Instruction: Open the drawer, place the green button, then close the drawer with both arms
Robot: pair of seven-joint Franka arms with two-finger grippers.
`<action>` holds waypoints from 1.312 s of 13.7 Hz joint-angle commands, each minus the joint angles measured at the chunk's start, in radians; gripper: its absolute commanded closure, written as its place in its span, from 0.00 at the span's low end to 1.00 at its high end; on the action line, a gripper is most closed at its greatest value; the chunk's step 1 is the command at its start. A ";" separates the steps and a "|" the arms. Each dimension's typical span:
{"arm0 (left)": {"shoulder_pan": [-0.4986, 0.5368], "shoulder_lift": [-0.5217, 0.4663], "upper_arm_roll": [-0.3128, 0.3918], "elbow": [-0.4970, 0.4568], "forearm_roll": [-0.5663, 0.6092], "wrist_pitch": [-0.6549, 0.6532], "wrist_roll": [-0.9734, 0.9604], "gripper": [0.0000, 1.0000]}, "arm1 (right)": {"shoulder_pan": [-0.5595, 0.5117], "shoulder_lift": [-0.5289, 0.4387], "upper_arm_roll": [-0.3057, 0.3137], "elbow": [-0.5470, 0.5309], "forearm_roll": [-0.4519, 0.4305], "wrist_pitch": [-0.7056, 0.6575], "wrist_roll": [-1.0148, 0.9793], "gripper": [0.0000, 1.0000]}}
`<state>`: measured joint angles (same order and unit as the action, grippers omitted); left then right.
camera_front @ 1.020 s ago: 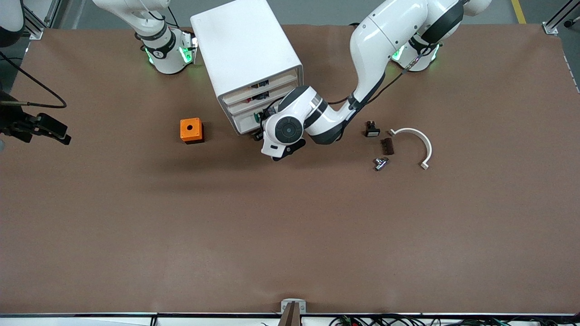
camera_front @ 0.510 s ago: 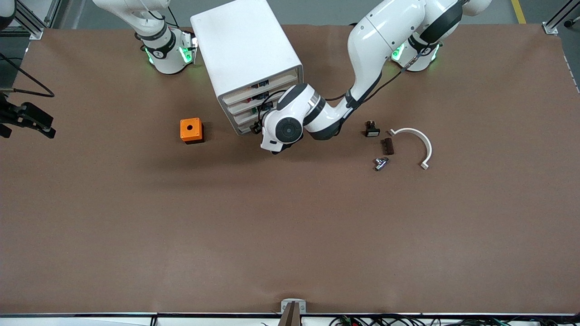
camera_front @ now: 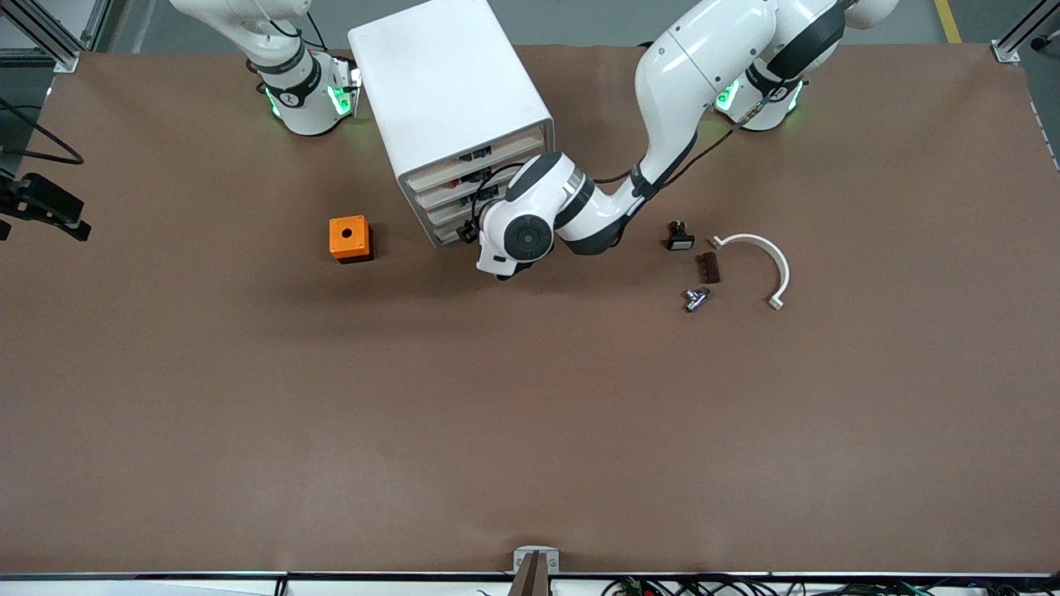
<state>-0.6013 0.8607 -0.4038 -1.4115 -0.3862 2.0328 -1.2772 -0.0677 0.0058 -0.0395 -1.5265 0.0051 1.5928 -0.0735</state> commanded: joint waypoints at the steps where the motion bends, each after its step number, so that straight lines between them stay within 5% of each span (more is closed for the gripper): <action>1: 0.023 -0.048 0.002 -0.021 -0.010 -0.002 -0.001 0.00 | -0.040 -0.003 0.018 0.022 0.039 -0.020 -0.012 0.00; 9: 0.225 -0.253 0.008 0.002 0.223 -0.172 0.042 0.00 | -0.044 -0.003 0.015 0.031 0.041 -0.060 -0.012 0.00; 18: 0.624 -0.580 0.007 -0.009 0.268 -0.633 0.677 0.00 | -0.043 -0.003 0.018 0.034 0.039 -0.065 -0.012 0.00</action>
<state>-0.0348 0.3383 -0.3897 -1.3773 -0.1336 1.4405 -0.7070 -0.0925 0.0057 -0.0323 -1.5041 0.0318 1.5446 -0.0807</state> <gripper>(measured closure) 0.000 0.000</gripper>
